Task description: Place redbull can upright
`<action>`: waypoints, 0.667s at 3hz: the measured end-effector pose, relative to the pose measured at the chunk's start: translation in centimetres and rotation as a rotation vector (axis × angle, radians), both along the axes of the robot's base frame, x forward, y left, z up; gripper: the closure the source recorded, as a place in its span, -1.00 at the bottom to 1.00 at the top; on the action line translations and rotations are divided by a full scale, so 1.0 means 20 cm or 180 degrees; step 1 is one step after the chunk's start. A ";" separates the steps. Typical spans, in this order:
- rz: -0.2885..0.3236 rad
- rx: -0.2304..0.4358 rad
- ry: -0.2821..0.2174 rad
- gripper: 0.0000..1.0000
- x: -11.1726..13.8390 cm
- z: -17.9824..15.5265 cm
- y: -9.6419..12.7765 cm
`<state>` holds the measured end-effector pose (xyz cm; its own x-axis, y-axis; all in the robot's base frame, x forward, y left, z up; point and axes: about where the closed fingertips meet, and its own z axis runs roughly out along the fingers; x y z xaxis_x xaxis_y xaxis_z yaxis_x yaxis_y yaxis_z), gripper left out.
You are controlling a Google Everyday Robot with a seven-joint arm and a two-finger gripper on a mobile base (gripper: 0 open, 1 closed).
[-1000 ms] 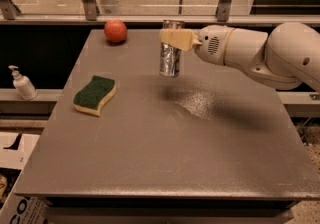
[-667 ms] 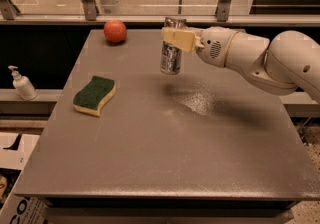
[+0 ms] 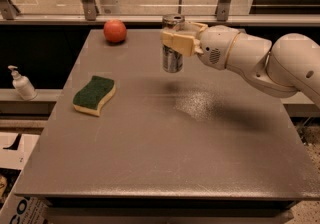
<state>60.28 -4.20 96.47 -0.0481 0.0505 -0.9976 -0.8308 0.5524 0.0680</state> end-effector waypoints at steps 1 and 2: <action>-0.0004 -0.0319 -0.0194 1.00 -0.04 -0.01 0.01; -0.0003 -0.0319 -0.0194 1.00 -0.04 -0.01 0.01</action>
Offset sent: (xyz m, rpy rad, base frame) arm -0.0066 0.0007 -0.0014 -0.0751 -0.0460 -0.0007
